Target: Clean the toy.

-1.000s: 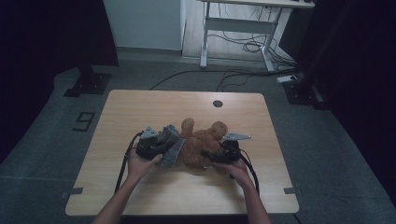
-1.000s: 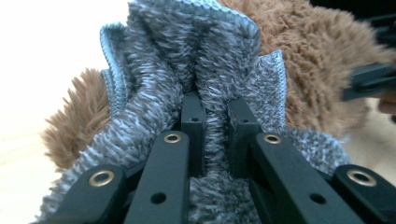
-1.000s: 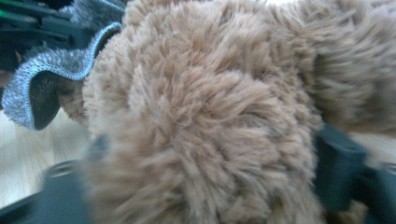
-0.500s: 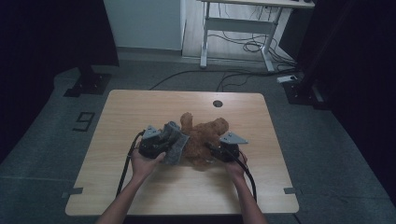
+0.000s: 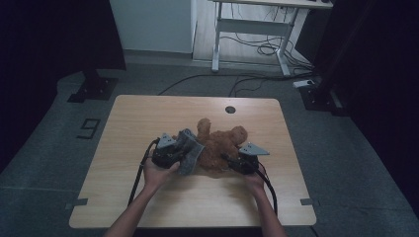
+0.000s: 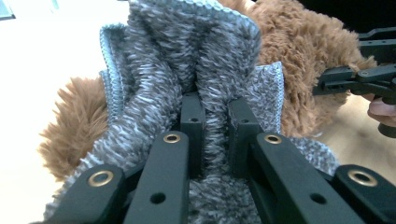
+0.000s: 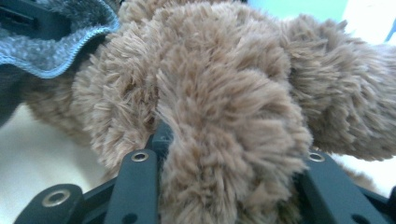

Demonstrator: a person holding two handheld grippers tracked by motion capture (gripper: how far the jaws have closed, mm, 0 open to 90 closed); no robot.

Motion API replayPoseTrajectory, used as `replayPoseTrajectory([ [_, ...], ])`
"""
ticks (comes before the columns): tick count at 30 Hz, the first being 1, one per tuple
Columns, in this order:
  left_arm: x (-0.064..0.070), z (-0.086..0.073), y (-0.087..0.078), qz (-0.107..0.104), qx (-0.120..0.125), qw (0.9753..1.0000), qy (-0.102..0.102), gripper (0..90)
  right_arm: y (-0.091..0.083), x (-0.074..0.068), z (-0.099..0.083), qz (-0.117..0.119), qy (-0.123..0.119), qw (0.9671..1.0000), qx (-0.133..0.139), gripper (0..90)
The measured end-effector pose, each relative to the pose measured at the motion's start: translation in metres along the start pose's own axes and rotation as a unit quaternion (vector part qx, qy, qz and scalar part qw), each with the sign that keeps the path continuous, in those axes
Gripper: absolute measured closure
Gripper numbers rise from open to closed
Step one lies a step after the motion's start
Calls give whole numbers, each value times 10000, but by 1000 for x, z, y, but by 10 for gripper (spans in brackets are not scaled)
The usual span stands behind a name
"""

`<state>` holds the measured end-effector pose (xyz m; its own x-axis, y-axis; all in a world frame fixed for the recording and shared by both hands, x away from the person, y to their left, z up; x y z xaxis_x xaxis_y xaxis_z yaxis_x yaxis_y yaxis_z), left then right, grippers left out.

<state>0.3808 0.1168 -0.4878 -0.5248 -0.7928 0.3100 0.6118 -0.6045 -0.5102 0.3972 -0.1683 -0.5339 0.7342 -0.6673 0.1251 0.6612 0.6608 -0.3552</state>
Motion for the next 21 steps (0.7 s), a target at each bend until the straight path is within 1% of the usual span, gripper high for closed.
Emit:
replayPoseTrajectory([
  [3, 4, -8, -7, -52, -7, 10000, 55, 794, -8, -7, -7, 215, 7, 9998, 11, 592],
  [6, 7, -9, -15, -103, 4, 9999, 4, 792, -14, -15, -10, 259, -130, 9996, -20, 599],
  [9, 15, 4, -20, -135, 57, 9999, 23, 791, -16, -20, -12, 219, -233, 9995, -56, 601],
  [12, 28, 23, -20, -274, 147, 9995, 32, 789, -16, -20, -13, 205, -221, 9995, -33, 601],
  [13, 34, 30, -18, -302, 193, 9993, 46, 787, -16, -20, -13, 197, -239, 9995, -27, 601],
  [15, 45, 41, -12, -358, 186, 9991, 137, 786, -17, -20, -13, 190, -271, 9994, -40, 601],
  [16, 49, 45, -7, -335, 147, 9992, 171, 785, -17, -21, -14, 178, -287, 9994, -28, 600],
  [17, 52, 48, -1, -241, 88, 9994, 222, 784, -17, -21, -14, 173, -299, 9994, -21, 600],
  [18, 53, 48, 6, -103, 2, 9996, 275, 783, -17, -21, -14, 169, -301, 9994, -10, 599],
  [20, 48, 43, 18, -65, -205, 9997, 136, 782, -18, -21, -15, 170, -313, 9994, -11, 598],
  [21, 43, 39, 21, -4, -252, 9996, 116, 782, -19, -22, -15, 162, -341, 9993, -21, 597],
])
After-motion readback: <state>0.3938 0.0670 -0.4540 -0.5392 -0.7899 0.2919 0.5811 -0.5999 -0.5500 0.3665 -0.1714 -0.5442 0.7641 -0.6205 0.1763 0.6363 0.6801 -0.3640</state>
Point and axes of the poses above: each handheld gripper's, and its own axes: y roughly forward along the jaws, z roughly out of its top, x roughly to its right, the point moved 2 cm from there along y, roughly forward along the jaws, and after that the axes turned 13 degrees about -y, right-handed, at the moved point
